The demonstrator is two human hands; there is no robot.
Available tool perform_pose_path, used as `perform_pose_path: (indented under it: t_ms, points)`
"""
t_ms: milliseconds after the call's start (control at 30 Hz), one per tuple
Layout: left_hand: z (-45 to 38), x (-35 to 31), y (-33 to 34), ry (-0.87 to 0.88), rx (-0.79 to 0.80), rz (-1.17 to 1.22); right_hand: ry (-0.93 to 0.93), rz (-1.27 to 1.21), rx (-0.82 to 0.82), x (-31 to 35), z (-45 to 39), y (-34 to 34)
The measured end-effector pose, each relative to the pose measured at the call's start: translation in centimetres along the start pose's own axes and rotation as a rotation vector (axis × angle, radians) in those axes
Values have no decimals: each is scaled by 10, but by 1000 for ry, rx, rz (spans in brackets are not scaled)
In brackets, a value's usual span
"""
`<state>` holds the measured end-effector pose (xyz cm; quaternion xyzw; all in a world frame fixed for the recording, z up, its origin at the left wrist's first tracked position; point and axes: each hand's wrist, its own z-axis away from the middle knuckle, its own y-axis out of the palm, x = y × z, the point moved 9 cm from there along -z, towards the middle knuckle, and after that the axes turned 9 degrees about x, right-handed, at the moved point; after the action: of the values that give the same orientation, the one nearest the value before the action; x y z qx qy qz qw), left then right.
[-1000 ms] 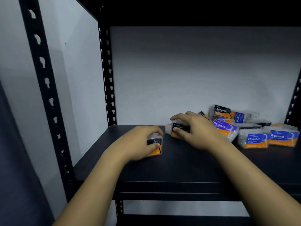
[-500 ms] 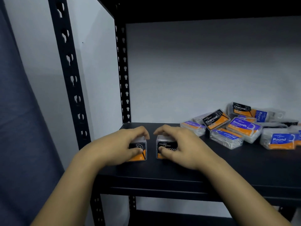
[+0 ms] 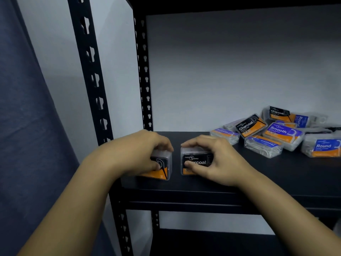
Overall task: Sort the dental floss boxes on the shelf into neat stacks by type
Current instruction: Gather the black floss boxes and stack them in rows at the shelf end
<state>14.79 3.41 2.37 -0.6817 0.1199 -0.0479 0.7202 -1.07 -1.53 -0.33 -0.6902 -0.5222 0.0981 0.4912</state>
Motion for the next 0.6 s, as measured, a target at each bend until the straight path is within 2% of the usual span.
perform_pose_path:
  t_ms: [600]
  points:
    - [1,5,-3,39,-84,59,-94,-18,31,12,1,2]
